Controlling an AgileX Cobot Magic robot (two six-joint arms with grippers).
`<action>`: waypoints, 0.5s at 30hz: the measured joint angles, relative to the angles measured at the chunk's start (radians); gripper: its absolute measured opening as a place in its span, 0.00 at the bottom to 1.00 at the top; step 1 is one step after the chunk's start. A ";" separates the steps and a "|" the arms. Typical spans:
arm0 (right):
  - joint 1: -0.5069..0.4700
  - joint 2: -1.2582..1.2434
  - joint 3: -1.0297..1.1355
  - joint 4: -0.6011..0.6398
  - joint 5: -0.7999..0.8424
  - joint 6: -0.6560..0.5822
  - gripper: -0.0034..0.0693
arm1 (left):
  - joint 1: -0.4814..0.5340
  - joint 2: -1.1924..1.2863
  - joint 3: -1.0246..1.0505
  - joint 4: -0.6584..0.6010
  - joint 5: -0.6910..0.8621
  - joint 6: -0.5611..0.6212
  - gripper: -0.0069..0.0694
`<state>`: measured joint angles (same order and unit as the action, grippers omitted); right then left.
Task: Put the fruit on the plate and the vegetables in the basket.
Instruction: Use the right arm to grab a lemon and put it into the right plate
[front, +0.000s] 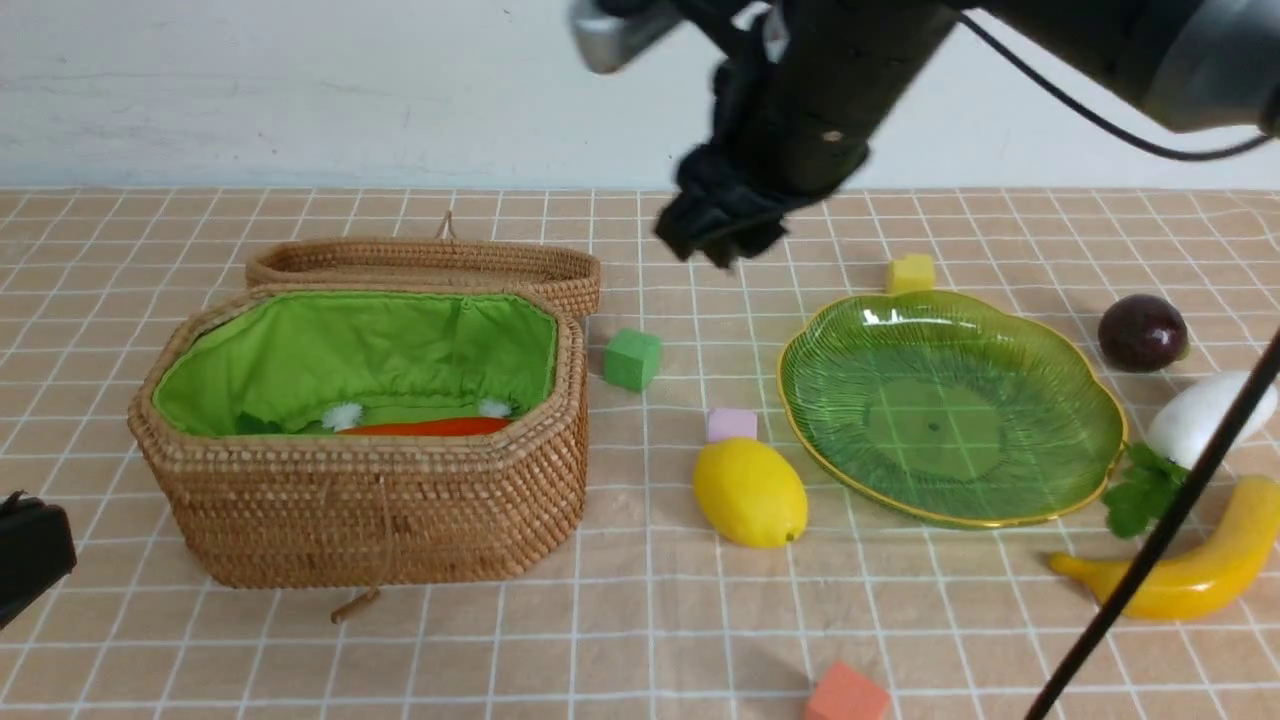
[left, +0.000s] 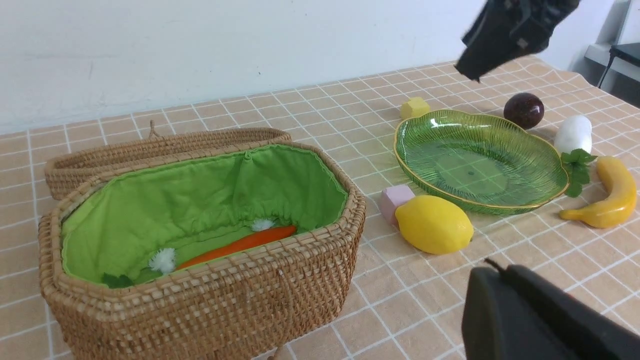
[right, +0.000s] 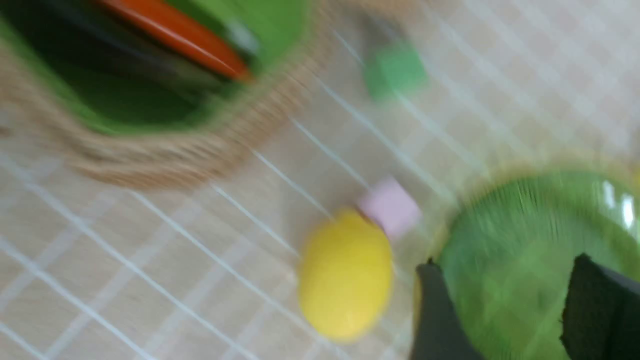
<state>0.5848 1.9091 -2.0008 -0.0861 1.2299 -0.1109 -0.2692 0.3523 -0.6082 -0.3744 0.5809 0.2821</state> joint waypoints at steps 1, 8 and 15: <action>-0.031 0.004 0.034 0.032 0.007 0.017 0.53 | 0.000 0.000 0.000 0.000 0.000 0.000 0.07; -0.110 0.094 0.159 0.268 -0.078 0.016 0.75 | 0.000 0.000 0.000 -0.007 0.000 0.000 0.07; -0.097 0.219 0.160 0.230 -0.176 0.014 0.98 | 0.000 0.000 0.000 -0.008 0.000 0.000 0.07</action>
<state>0.4875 2.1278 -1.8410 0.1436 1.0539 -0.0971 -0.2692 0.3523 -0.6080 -0.3822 0.5807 0.2821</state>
